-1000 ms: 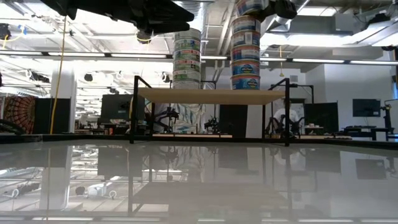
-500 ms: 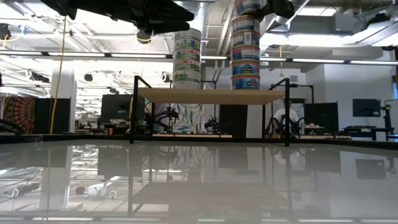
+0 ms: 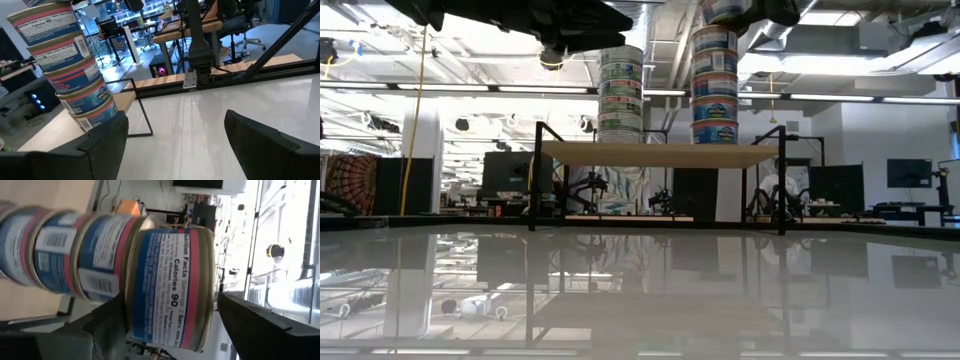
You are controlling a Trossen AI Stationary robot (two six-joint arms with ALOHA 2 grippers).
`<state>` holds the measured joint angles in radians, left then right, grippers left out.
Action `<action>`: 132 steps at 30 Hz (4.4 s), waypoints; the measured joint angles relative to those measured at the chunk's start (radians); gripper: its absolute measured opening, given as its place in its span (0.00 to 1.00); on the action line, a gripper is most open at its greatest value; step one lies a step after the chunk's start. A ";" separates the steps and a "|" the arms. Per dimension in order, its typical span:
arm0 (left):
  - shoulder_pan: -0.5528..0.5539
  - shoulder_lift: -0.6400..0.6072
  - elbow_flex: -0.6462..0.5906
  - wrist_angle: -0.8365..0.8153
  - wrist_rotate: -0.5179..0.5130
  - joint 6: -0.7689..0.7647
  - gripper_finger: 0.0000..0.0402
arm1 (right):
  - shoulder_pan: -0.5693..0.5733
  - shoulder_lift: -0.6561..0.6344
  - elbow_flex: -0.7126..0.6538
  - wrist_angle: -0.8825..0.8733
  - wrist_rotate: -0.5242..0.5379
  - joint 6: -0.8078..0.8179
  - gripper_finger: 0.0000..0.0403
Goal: Stack canned seafood by type on shelf
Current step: Stack the blue pink tuna can on top of the other blue pink cans on the shelf, then return to Home Position
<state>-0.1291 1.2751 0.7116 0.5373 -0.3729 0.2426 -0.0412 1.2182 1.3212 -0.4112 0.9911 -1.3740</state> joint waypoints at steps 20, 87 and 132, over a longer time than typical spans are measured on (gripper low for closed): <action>0.000 0.000 0.000 0.011 0.008 -0.009 0.79 | 0.010 0.056 0.078 -0.043 -0.054 0.094 0.82; -0.110 -0.377 -0.032 -0.365 -0.050 -0.118 0.79 | 0.379 -0.212 -0.012 -0.427 -0.167 1.315 0.82; -0.079 -0.551 -0.337 -0.198 0.159 -0.228 0.79 | 0.731 -0.857 -0.712 0.042 -0.080 1.593 0.82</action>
<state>-0.2085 0.7240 0.3748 0.3398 -0.2138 0.0148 0.6899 0.3612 0.6092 -0.3689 0.9108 0.2186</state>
